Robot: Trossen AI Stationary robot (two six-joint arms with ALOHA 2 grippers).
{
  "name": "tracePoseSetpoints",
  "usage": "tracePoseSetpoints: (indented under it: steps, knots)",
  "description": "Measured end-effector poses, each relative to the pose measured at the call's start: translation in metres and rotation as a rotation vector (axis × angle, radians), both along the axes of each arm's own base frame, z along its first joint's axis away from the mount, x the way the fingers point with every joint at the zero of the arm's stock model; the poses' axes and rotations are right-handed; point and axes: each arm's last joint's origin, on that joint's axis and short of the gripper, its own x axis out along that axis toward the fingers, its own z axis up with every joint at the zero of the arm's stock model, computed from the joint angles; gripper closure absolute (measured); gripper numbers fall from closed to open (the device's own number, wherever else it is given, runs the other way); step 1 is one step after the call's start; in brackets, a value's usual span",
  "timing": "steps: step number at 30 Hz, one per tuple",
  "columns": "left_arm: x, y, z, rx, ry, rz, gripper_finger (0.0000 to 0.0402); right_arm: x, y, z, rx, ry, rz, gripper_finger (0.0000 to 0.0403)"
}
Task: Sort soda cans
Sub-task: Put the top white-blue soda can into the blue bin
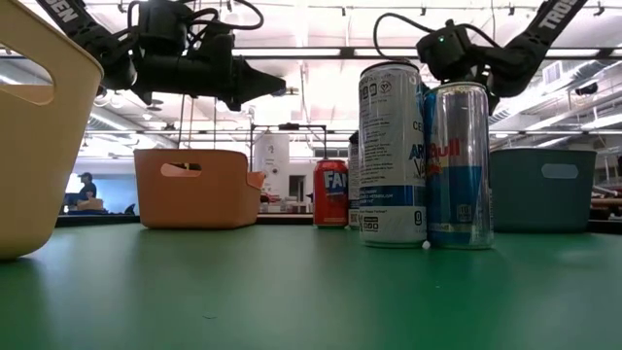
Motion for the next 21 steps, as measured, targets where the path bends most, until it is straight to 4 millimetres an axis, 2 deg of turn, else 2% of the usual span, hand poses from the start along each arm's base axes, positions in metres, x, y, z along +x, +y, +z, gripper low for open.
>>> tracePoseSetpoints:
  steps: [8,12,17,21]
  knots:
    - [0.000,0.000,0.000,-0.001,0.001,-0.008,0.0400,0.003,-0.012,-0.018,0.026,0.025,-0.024,0.0069]
    - [0.001,-0.002,0.000,0.000,0.002,-0.020,0.0400,0.006,-0.014,-0.023,0.034,0.008,0.000,0.0089]
    - [0.001,-0.003,0.000,-0.001,0.004,-0.029,0.0399,0.007,-0.014,-0.022,0.016,-0.017,0.014,0.0159]
    - [0.001,-0.003,0.000,-0.001,0.005,-0.030,0.0400,0.005,-0.013,-0.013,-0.018,-0.041,-0.003,0.0164]
